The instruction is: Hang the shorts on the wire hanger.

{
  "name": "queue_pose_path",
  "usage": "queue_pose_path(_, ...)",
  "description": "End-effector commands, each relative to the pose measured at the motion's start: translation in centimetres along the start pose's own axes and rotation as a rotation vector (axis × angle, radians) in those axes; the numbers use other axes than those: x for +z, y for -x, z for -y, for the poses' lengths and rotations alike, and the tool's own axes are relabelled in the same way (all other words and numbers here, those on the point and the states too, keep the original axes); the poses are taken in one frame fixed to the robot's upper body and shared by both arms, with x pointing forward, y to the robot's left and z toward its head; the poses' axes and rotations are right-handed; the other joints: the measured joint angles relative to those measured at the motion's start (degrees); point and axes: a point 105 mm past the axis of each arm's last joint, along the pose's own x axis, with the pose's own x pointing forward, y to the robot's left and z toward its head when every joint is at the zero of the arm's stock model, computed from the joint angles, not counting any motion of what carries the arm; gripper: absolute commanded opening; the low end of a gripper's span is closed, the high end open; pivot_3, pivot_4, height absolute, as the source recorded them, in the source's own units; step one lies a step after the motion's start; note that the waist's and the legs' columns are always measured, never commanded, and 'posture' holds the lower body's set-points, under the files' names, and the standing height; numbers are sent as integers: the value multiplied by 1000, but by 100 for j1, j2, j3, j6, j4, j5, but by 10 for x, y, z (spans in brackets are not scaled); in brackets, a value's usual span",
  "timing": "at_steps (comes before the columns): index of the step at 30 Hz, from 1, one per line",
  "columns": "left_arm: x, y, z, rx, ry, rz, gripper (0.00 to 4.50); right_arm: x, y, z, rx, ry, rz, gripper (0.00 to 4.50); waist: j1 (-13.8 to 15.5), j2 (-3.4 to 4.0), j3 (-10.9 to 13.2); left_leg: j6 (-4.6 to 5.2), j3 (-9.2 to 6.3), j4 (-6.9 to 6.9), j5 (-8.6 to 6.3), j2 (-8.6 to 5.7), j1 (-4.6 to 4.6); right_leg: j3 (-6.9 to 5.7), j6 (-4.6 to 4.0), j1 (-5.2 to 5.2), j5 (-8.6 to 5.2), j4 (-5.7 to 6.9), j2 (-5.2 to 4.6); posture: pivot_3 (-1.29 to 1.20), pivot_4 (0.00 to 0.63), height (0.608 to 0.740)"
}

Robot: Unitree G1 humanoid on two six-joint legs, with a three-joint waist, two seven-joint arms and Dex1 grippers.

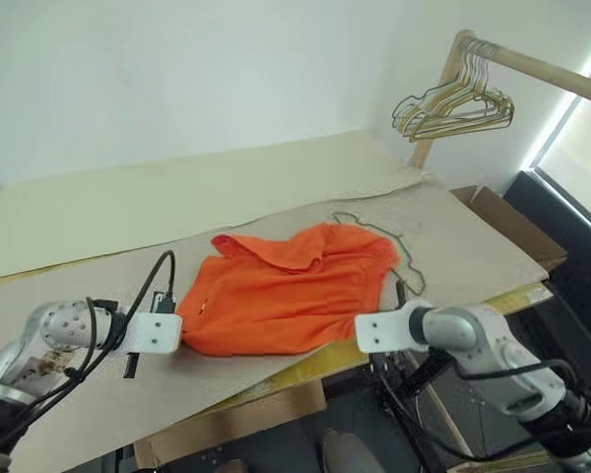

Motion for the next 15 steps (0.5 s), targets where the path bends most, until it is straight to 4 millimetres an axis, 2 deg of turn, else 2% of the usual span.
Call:
queue_pose_path(1,4,18,-15,73,-1,-10,0,1,17,23,-47,-39,36,21,65,0,0,0,0,0,0,0,0,0,0,1,0,0,0,-198,30,740)
queue_pose_path(5,5,18,-17,90,5,-14,0,11,25,16,30,-32,117,21,134,2,1,0,0,0,0,2,2,-2,0,1,0,1,3,-195,25,740)
queue_pose_path(11,7,16,-14,89,14,-13,0,8,24,2,83,63,126,21,163,4,2,0,5,0,0,1,0,-1,0,-1,0,0,2,-198,22,740)
queue_pose_path(15,6,14,-11,83,20,-18,0,8,17,-14,109,69,120,1351,203,4,2,0,6,0,0,2,1,-1,0,-1,0,0,3,-202,22,740)
